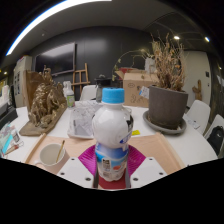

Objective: Pour water

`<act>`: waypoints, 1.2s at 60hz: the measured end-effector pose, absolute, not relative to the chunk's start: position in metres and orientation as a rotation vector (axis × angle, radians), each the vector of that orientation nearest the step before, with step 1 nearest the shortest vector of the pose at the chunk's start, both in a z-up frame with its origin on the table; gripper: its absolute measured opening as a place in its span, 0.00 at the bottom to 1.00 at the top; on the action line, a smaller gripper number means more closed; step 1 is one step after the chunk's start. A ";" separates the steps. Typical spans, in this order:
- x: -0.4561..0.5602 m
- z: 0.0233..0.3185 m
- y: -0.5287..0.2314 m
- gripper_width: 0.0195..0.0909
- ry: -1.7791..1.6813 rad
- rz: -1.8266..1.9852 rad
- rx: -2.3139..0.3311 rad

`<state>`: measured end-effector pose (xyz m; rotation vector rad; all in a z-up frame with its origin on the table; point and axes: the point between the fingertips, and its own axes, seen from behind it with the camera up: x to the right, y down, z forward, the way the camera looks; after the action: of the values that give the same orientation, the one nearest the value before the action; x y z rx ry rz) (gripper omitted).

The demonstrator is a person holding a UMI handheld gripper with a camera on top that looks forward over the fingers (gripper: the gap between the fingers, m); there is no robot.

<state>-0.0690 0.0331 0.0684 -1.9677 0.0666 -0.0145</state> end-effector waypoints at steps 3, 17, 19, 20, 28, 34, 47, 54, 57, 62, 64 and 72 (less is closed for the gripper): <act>-0.069 0.056 0.031 0.23 0.057 -0.014 -1.992; -0.068 0.057 0.028 0.37 0.086 -0.021 -1.977; -0.068 0.057 0.026 0.41 0.092 -0.022 -1.984; -0.068 0.057 0.025 0.42 0.091 -0.023 -1.988; -0.071 0.054 0.013 0.95 0.103 -0.015 -2.052; -0.071 0.064 -0.005 0.93 0.116 -0.032 -2.095; -0.094 0.125 -0.083 0.93 0.136 -0.119 -2.130; -0.121 0.161 -0.140 0.93 0.153 -0.118 -2.139; -0.133 0.173 -0.164 0.93 0.158 -0.122 -2.143; -0.153 0.190 -0.202 0.93 0.140 -0.131 -2.148; -0.160 0.196 -0.216 0.93 0.128 -0.138 -2.149; -0.186 0.212 -0.264 0.93 0.091 -0.167 -2.151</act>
<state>-0.1864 -0.2640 0.2116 -2.1507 0.0915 -0.1665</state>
